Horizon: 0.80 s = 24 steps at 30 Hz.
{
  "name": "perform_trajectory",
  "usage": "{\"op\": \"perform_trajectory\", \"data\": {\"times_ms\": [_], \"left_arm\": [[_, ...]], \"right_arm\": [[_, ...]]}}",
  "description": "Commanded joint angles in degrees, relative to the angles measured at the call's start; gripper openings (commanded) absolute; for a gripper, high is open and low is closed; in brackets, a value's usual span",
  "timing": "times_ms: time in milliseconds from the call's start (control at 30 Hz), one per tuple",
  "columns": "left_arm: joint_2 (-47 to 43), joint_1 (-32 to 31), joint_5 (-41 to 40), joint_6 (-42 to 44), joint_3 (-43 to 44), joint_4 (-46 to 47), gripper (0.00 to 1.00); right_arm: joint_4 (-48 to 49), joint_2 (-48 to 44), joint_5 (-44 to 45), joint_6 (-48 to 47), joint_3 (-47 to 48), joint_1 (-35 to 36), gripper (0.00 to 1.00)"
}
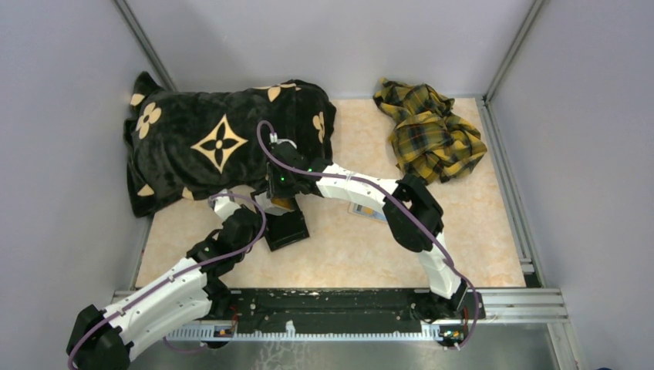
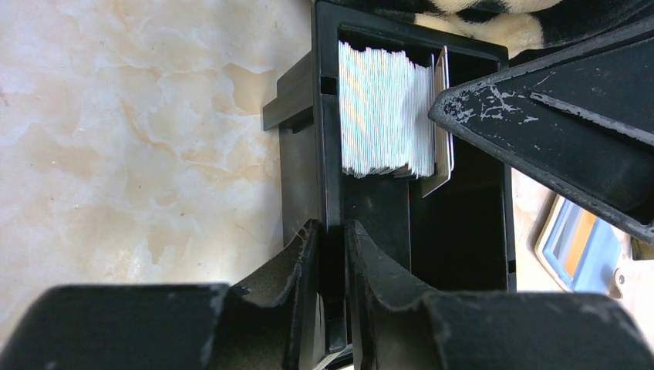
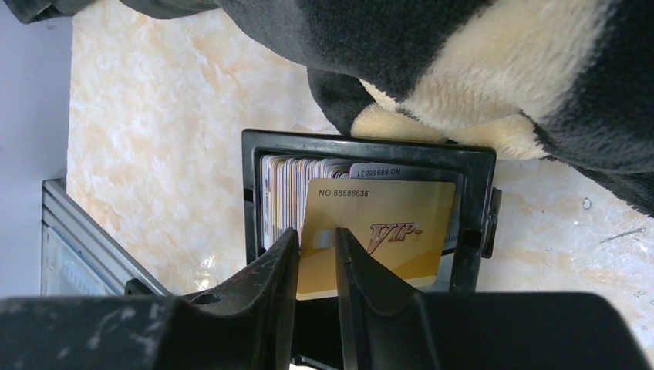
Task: Put the credit cards into the card holder
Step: Pick up the credit card from the storage box.
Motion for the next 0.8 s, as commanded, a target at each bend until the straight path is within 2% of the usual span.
{"op": "perform_trajectory", "data": {"times_ms": [0,267,767], "left_arm": [[0.03,0.41,0.99,0.59,-0.3,2.18,0.25],[0.09,0.5,1.42,0.52,-0.55,2.61,0.25],[1.11,0.76,1.88,0.92,-0.47,3.48,0.24]], "right_arm": [[4.02,-4.59,-1.74,0.78,-0.81,0.25,0.24],[2.48,-3.32,0.12,-1.16,-0.82,-0.17,0.33],[3.19,-2.68,-0.67,-1.44,-2.85,-1.13,0.38]]}}
